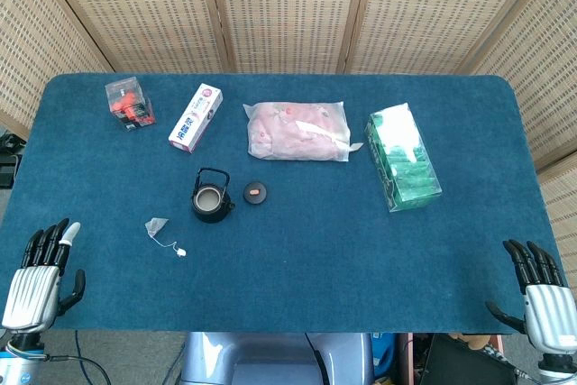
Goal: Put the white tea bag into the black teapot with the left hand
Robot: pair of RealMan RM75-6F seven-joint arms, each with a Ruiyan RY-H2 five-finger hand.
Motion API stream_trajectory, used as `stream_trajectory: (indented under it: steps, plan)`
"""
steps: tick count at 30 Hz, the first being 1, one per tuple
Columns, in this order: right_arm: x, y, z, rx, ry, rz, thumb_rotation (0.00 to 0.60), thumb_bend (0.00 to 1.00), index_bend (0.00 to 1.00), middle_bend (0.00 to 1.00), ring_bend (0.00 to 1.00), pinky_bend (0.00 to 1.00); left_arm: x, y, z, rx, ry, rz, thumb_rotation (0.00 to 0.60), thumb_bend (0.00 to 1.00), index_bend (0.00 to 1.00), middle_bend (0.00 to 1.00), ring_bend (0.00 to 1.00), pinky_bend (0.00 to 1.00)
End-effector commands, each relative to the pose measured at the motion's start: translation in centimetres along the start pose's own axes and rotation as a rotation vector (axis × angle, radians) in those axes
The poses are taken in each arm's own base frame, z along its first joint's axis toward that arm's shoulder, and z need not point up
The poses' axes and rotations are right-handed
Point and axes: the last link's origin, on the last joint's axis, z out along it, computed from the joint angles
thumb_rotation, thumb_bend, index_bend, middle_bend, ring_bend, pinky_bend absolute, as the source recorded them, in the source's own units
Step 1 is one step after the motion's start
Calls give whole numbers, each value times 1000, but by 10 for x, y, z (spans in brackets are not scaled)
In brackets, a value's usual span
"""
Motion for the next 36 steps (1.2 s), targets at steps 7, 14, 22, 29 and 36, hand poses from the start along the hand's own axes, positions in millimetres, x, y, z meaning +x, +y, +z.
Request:
stream_trajectory:
  steps: [7, 14, 22, 29, 36]
  plan:
    - [-1, 2, -1, -5, 0, 3, 600, 8, 118, 207, 74, 156, -1, 1, 2, -5, -8, 8, 600, 575, 0, 0, 0, 0]
    - [0, 3, -3, -11, 3, 3, 600, 8, 118, 206, 74, 157, -3, 5, 9, -36, -23, 26, 600, 572, 2, 0, 0, 0]
    - [0, 4, -4, -14, 3, 3, 600, 8, 118, 207, 74, 157, -8, 9, 17, -65, -60, 57, 600, 570, 120, 0, 0, 0]
    - [1, 5, -5, -18, 3, 0, 600, 8, 118, 206, 74, 156, -20, 17, 33, -122, -177, 158, 600, 515, 144, 55, 42, 110]
    - [1, 6, -5, -24, 2, -1, 600, 9, 118, 206, 74, 157, -29, 29, 46, -162, -223, 199, 600, 504, 210, 164, 139, 241]
